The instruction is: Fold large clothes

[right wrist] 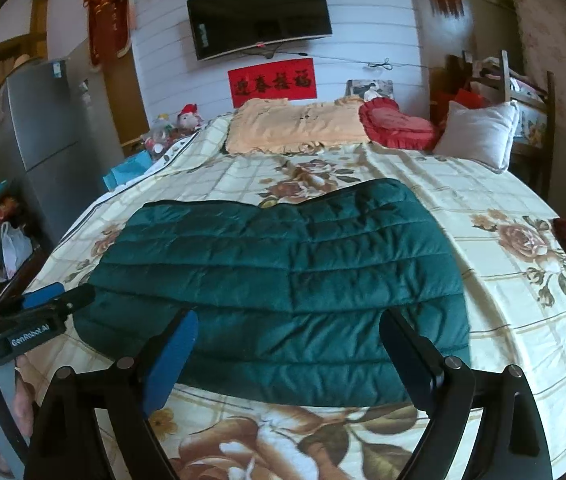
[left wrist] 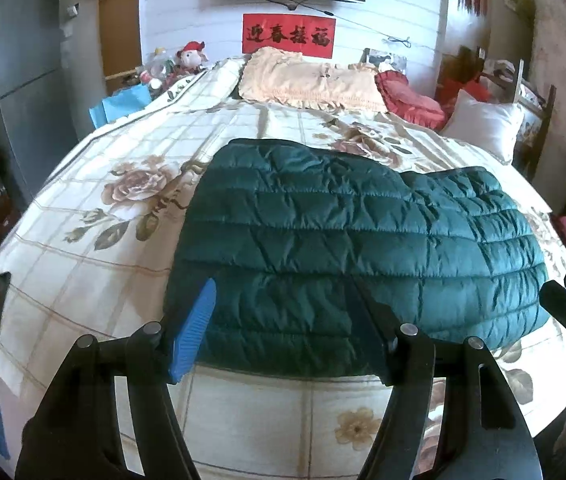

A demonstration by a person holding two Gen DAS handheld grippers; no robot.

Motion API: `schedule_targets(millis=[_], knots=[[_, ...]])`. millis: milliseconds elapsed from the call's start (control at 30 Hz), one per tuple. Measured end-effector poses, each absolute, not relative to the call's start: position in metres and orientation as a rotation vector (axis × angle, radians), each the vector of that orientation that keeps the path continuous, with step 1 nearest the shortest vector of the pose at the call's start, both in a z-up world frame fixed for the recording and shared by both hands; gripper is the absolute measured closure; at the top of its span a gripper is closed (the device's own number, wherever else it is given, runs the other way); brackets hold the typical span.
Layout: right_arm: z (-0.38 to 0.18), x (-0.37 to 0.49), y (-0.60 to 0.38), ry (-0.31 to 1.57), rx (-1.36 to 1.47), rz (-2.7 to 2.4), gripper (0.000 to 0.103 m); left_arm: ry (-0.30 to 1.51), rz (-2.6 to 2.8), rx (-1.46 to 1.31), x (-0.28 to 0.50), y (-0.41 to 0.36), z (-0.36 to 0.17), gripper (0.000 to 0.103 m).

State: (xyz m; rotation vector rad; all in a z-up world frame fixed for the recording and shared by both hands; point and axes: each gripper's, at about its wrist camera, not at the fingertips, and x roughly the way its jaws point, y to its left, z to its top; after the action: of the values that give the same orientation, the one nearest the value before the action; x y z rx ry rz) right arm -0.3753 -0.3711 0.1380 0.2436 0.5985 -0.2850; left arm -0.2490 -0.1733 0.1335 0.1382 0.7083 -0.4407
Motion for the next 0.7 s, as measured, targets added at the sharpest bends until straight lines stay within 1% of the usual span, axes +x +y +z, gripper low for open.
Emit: schedule_targets(millis=[700], knots=[[0.1349, -0.3704, -0.3616, 0.622, 0.246, -0.287, 0.010, 0.688, -0.419, 0.159, -0.2532, -0.1751, 0.1354, 0.036]])
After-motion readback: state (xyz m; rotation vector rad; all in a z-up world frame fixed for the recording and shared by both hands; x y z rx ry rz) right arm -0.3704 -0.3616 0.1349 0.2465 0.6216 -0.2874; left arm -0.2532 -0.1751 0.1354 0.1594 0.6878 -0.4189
